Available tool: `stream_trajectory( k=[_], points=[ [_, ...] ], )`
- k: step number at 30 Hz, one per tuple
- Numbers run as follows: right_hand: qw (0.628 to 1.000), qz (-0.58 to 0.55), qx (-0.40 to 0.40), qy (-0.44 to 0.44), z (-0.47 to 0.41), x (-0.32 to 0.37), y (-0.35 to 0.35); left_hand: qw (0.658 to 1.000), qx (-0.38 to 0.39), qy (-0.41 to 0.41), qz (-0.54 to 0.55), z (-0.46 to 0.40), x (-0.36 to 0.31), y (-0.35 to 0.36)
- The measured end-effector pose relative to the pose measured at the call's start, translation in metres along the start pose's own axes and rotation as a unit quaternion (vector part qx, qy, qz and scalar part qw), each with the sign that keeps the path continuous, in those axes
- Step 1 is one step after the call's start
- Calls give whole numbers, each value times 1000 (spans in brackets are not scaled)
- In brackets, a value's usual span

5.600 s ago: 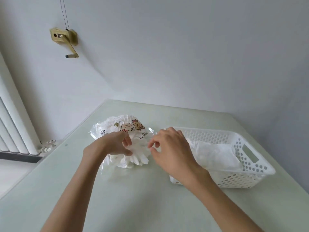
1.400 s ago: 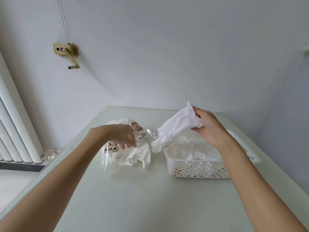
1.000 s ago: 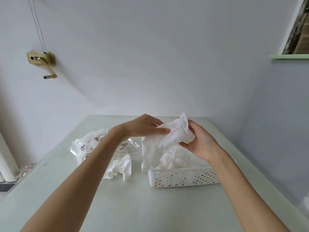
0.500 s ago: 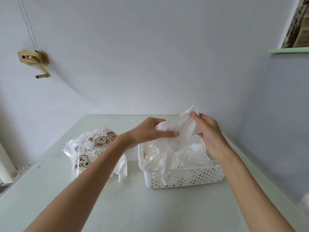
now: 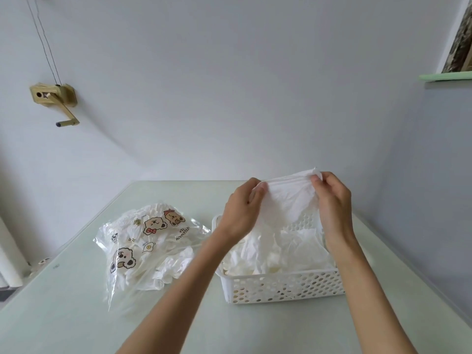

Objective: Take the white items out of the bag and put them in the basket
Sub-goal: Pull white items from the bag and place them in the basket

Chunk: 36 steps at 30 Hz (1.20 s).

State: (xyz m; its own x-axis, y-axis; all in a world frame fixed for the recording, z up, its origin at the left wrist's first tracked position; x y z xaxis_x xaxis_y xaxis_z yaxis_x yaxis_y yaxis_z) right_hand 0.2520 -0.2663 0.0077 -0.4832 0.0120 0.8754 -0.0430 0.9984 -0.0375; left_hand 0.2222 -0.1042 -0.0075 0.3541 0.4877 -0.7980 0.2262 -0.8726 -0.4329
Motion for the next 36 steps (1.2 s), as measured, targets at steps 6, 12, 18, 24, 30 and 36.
stream_trajectory(
  k=[6,12,18,24,30,36],
  points=[
    [976,-190,-70,74,-10,-1,-4,998,-36,55,23,4,-10,24],
    [993,110,-19,-47,8,23,-18,973,-26,96,-208,4,-37,-16],
    [891,436,104,76,7,-28,-14,915,170,-33,-365,-16,11,1],
    [760,599,211,136,4,-68,-11,837,258,-16,-483,-28,52,36],
    [655,694,269,133,-3,-83,-15,768,214,111,-594,-40,54,40],
    [633,726,259,75,-11,-88,-17,791,189,184,-552,-41,54,30]
  ],
)
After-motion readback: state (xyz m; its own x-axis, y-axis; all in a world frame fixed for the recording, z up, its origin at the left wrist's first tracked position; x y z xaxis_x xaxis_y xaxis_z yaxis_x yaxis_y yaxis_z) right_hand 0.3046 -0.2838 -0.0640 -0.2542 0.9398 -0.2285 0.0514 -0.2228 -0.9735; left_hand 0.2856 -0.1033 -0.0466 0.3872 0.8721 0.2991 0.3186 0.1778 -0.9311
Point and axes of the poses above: each hand's wrist, its own z-axis away from the middle knuckle, its own y-axis out of the palm, x = y × z, the point moved 2 cm from there along -z, towards the middle knuckle, and after that the axes turned 8 degrees about x, right-handed, at the moved point
